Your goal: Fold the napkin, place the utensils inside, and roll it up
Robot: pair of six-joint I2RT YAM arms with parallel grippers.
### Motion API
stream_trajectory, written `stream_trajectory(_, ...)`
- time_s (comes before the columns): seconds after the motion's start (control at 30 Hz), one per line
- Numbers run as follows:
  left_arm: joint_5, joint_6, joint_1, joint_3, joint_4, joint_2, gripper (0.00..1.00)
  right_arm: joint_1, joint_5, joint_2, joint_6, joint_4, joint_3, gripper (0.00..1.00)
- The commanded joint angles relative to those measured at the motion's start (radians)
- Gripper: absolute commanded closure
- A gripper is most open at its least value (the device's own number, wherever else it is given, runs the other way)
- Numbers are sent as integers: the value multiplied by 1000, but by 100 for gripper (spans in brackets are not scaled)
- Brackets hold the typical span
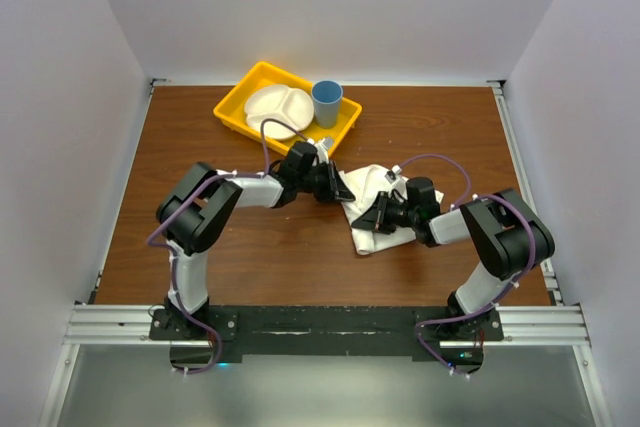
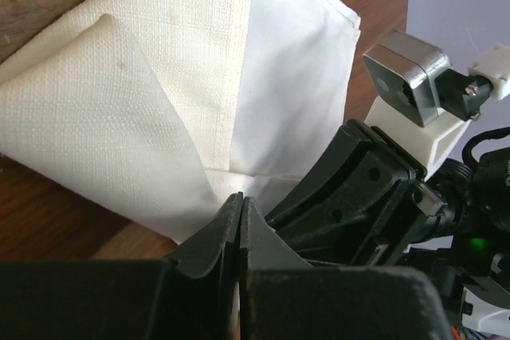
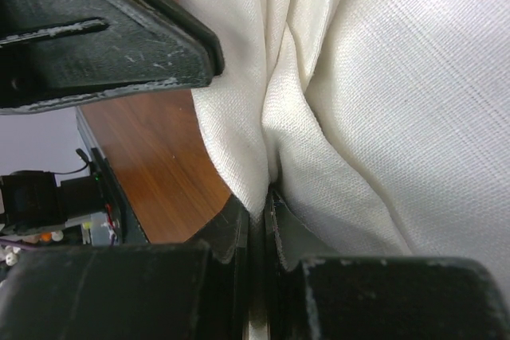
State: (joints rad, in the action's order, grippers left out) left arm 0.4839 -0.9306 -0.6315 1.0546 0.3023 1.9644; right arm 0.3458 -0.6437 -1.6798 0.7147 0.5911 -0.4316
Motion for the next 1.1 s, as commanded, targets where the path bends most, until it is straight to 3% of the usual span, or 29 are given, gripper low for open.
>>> stream_trajectory(0.0,12,44,-5,-16,92,24,98,4,130,-18,-46,-214,39,100)
stream_trajectory(0.23,-22,101,-14,-65,70,77,100,7,182,22,-87,-353,-1,90)
stream_trajectory(0.67,-31,176,-25,-38,-14,185,100,58,371,101,-270,-832,-243,52)
stream_trajectory(1.07,-24,211,-39,-13,-45,225,100,119,512,227,-380,-1171,-449,40)
